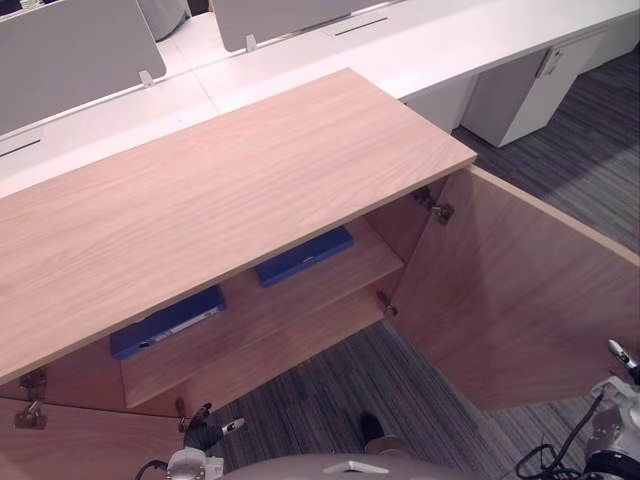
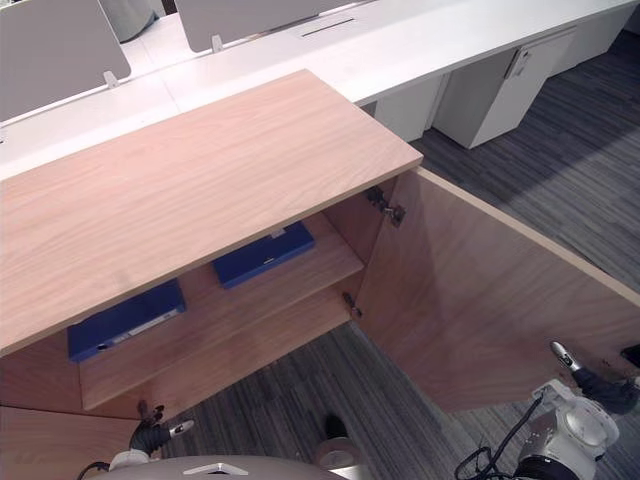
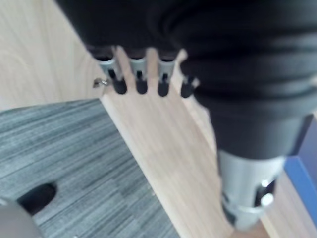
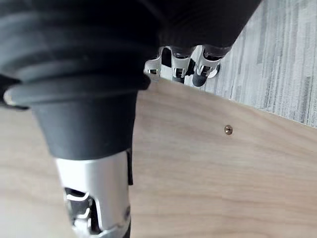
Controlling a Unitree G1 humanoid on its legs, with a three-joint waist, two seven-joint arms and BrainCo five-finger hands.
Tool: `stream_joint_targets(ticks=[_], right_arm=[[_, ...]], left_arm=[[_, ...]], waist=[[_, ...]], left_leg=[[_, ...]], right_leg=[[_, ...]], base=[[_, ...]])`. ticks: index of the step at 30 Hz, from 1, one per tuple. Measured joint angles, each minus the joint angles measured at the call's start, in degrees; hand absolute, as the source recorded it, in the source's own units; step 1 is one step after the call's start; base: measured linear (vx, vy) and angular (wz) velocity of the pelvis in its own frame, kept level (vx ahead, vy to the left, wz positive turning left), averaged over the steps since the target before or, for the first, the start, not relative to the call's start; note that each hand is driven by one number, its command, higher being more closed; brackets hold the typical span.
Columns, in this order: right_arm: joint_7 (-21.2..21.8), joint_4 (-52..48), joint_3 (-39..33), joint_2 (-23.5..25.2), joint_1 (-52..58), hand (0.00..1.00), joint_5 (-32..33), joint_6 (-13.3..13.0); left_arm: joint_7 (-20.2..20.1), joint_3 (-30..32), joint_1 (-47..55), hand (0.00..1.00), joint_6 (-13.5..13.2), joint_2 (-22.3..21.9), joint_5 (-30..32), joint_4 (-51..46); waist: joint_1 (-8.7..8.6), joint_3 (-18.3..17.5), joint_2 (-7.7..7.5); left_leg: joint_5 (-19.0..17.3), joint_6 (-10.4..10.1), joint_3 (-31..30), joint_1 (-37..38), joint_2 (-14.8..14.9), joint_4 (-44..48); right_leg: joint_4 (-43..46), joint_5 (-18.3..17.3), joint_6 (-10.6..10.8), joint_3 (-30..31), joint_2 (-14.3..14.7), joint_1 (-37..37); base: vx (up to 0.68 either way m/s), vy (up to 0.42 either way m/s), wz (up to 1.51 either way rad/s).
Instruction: Walk over to the cabinet, pick up the folder, carry it to the office cabinet, place the folder inside the office cabinet, then close the office cabinet door
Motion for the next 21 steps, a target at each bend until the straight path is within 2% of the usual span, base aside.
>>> stream_joint_targets(ticks=[3,5,11,15,21], right_arm=[[0.39,1.33,2.16,-1.45,0.03,0.0,-0.2,0.0],[0.42,1.33,2.45,-1.51,0.16,0.0,-2.02,0.0],[0.18,1.14,5.42,-1.45,2.04,0.0,-2.25,0.0],[-0.1,-4.19,7.77,2.97,5.27,0.0,-2.37,0.0],[-1.5,-12.9,10.25,9.71,9.96,0.0,-4.44,-0.16]], left_arm=[[-0.13,-0.58,0.11,0.0,-0.17,0.55,0.06,0.0],[-0.2,-0.59,0.09,0.0,-0.24,1.05,0.14,-0.02],[-0.49,-0.6,0.0,0.0,-0.25,1.21,1.17,-0.08],[-0.62,-0.61,-0.06,0.0,-0.24,1.22,2.0,-0.18],[-0.75,-0.93,-0.95,0.0,-0.23,1.26,3.02,-0.35]], waist=[[-0.61,0.38,-0.01],[-0.86,0.57,-0.01],[-1.33,0.84,-0.34],[-1.59,1.58,-1.47],[-2.2,1.98,-2.33]], left_leg=[[0.0,0.0,-0.37,0.12,0.0,0.03],[0.0,0.0,-0.61,0.02,0.02,0.03],[0.01,0.01,-1.37,0.09,0.14,0.07],[0.14,0.19,-1.25,0.03,0.19,0.08],[0.41,0.45,-0.9,0.04,0.27,0.09]], right_leg=[[-0.82,0.39,0.03,-0.26,-0.06,0.68],[-1.3,0.61,0.04,-0.42,-0.05,0.84],[-1.72,0.67,-0.01,-1.18,-0.04,1.65],[-2.97,1.59,-0.17,-0.99,0.05,1.9],[-2.97,2.26,-0.22,-0.37,0.24,1.75]], base=[[-0.04,-0.024,0.04],[-0.05,-0.033,0.04],[-0.04,-0.033,0.05],[-0.08,-0.037,-0.03],[-0.07,-0.041,-0.06]])
